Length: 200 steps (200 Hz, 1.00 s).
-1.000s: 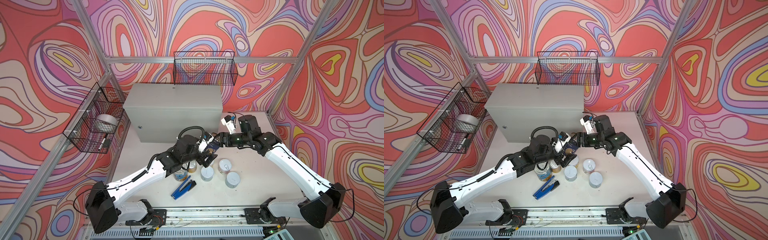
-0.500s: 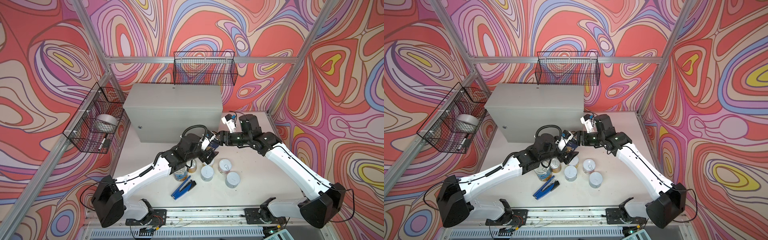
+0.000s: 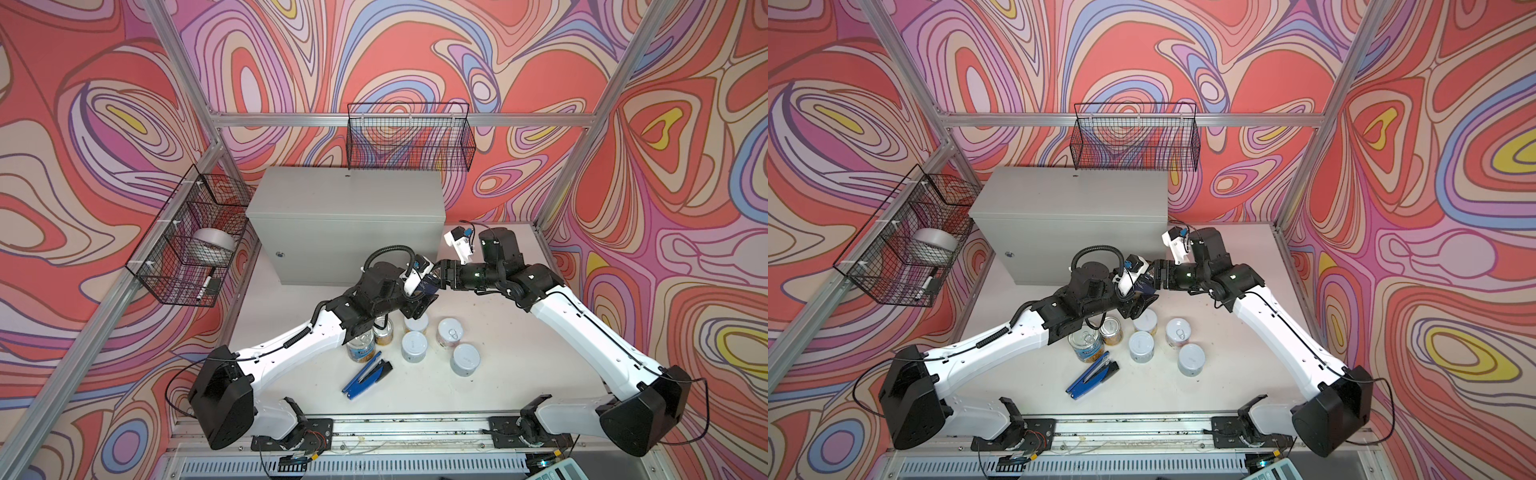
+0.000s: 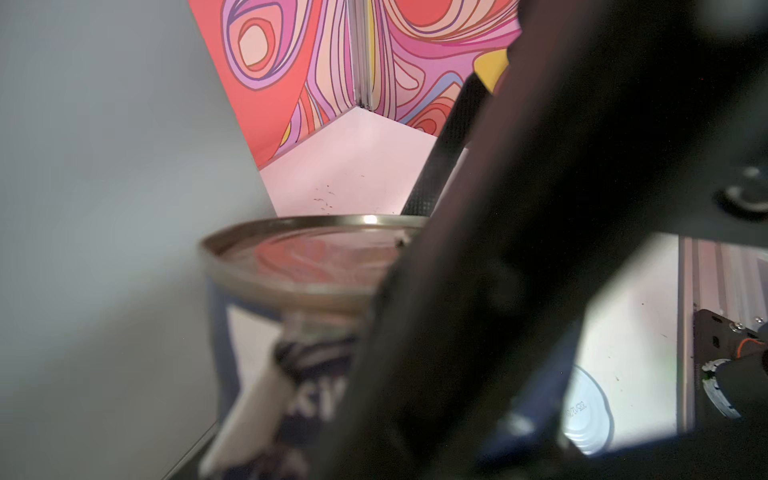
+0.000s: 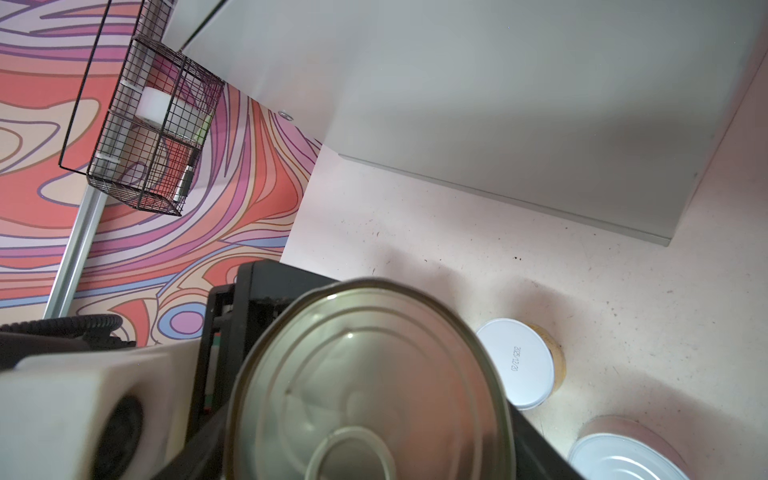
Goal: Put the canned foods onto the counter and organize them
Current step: 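Bring the dark blue can toward the left gripper and grasp it with the left gripper, then open the right gripper and draw it back while the left gripper lifts the can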
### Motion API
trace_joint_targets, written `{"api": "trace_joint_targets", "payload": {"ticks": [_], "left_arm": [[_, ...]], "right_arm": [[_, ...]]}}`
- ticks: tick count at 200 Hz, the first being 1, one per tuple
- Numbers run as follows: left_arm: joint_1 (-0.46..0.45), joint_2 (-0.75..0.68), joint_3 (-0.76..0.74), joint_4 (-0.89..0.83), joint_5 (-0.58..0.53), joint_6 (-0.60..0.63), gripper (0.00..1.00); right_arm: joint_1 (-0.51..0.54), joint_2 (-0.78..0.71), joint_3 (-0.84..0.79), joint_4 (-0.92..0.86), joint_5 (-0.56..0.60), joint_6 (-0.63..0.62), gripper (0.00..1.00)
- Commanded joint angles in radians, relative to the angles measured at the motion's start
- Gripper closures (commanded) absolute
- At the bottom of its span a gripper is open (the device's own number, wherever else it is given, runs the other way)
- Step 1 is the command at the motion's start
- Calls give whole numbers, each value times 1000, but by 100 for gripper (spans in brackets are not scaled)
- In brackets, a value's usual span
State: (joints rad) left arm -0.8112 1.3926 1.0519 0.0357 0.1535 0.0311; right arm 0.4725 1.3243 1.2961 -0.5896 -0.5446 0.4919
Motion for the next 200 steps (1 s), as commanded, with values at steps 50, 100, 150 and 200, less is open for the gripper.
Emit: {"api": "trace_joint_targets", "payload": {"ticks": [50,100,150,200], "left_arm": [[47,-51,3,79,-4,-115,42],[65,-69,67,13,-12,-213,43],[114,-124,117,-59,-41,-287,43],[131,-148,138,-125,-82,-267,43]], "right_arm": [[11,-51,-36,140,-30,22,34],[11,-101,-80,185,-26,20,24],[11,-173,-176,301,-9,42,18],[12,-239,-304,479,-8,69,17]]}}
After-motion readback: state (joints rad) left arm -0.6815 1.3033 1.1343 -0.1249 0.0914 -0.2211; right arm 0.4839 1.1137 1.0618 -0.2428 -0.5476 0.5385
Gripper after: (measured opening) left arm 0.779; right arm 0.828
